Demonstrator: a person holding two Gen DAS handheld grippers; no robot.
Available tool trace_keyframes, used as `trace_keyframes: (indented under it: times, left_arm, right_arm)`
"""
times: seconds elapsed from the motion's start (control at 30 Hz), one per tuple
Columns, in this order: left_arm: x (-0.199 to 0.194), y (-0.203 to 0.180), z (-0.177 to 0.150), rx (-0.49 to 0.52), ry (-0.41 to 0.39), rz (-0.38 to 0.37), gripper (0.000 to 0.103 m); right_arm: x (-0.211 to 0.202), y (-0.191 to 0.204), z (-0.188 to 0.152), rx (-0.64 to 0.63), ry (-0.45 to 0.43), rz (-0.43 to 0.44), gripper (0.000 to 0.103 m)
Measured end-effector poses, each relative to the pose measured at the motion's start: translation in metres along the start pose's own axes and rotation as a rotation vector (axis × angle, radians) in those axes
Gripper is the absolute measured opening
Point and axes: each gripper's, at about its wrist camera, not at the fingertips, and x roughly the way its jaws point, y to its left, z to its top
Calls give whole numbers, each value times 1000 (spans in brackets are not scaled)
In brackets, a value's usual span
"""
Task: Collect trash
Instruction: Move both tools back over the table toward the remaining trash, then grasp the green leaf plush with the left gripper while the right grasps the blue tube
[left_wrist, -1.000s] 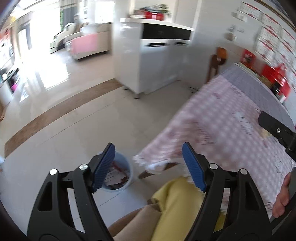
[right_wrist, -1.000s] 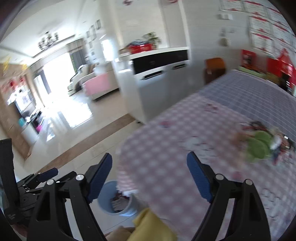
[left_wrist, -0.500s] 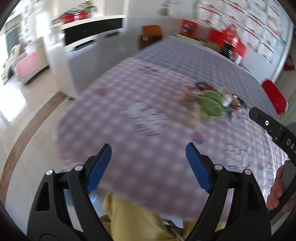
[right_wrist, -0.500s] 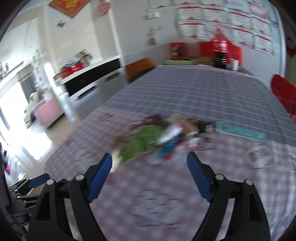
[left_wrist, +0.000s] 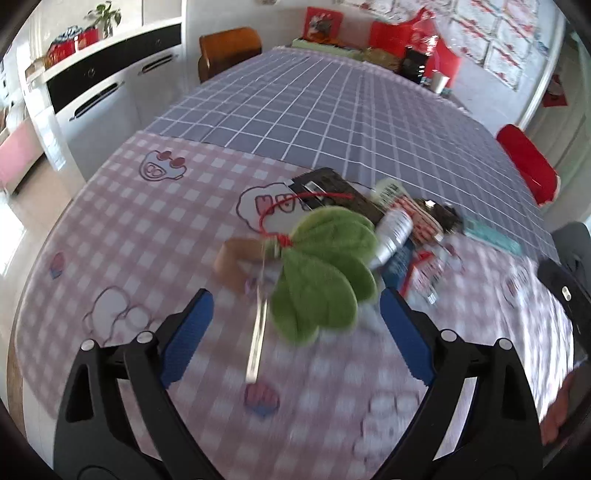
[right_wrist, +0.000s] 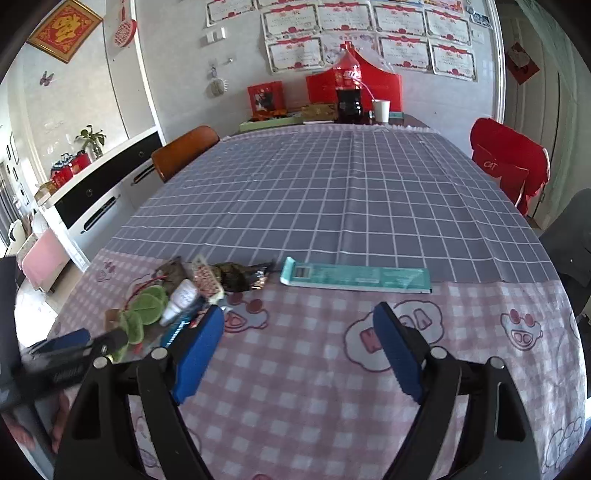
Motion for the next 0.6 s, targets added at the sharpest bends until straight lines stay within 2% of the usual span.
trace_keyframes:
  times: [0.03,0.2,0.23,0.27,0.3,0.33,0.4,0.6]
  left_arm:
    - [8,-2,4,0,10,21,90]
    - [26,-6,12,22,17,23,89]
    - [28,-8,12,43,24,28,82]
    - [29,-9,12,58,29,28,67]
    - [30,-10,10,73,36,32,40]
    - [28,-9,9,82,22,44,28]
    - [25,-6,8,95,17,30,17]
    - [2,24,0,53,-45,58,14]
  right_arm:
    - [2,-1,1,0,6,-2,81]
    - [17,3,-2,-8,36,-4,81]
    - [20,4,-3,-10,46,-3,81]
    - [24,6,-3,-13,64,-3,81]
    - [26,8,-4,-15,76,-3,81]
    - [28,10,-5,-15,85,2,81]
    - [30,18,-8,-24,96,30,81]
    - [31,68,-15,-110,125,147,81]
